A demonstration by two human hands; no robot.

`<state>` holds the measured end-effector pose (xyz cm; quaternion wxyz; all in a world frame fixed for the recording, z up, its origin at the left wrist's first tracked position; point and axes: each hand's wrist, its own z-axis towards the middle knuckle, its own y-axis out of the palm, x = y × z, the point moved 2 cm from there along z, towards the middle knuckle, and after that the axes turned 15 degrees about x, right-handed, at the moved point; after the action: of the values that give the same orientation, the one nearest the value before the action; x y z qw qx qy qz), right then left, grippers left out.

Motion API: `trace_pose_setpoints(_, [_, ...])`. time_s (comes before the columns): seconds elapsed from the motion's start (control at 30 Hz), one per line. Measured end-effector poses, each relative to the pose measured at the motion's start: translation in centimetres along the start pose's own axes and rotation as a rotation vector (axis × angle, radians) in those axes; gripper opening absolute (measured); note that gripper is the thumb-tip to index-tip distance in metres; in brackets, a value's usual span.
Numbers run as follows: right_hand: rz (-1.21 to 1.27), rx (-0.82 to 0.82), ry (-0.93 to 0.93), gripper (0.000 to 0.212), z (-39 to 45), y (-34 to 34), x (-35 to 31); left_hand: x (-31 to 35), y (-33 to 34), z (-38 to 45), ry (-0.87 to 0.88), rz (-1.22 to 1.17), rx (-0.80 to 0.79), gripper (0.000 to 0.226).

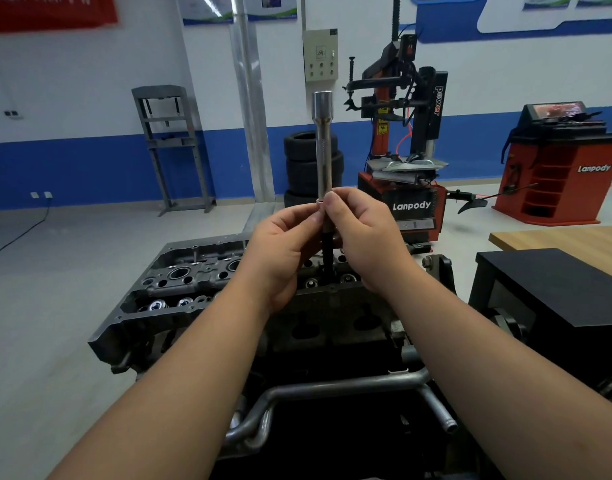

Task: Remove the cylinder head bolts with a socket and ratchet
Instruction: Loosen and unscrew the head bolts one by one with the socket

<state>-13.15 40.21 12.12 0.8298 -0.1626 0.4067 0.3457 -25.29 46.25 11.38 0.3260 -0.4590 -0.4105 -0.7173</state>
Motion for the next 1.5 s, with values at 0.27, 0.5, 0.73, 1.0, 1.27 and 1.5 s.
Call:
trace_pose_setpoints(0.27, [0.043, -0.013, 0.004, 0.022, 0.08, 0.03, 0.1, -0.09, -0.08, -0.03, 0.03, 0.037, -0.005, 0.031])
trace_pose_setpoints(0.5, [0.055, -0.03, 0.007, 0.023, 0.19, 0.14, 0.4, -0.2, -0.22, 0.17, 0.028, 0.014, 0.019, 0.024])
trace_pose_setpoints(0.73, [0.025, -0.009, -0.004, 0.016, 0.21, 0.03, 0.36, -0.14, -0.08, 0.02, 0.031, 0.024, 0.008, 0.025])
trace_pose_setpoints(1.0, [0.055, -0.027, -0.012, 0.022, 0.14, 0.19, 0.22, -0.04, -0.04, -0.08, 0.049, 0.027, 0.041, 0.032])
trace_pose_setpoints(1.27, [-0.001, -0.032, -0.015, 0.024, 0.24, -0.01, 0.35, -0.12, 0.16, 0.05, 0.014, 0.02, -0.028, 0.019])
trace_pose_setpoints(1.5, [0.04, -0.024, -0.021, 0.014, 0.18, 0.14, 0.19, -0.1, -0.05, -0.25, 0.102, 0.059, 0.031, 0.03])
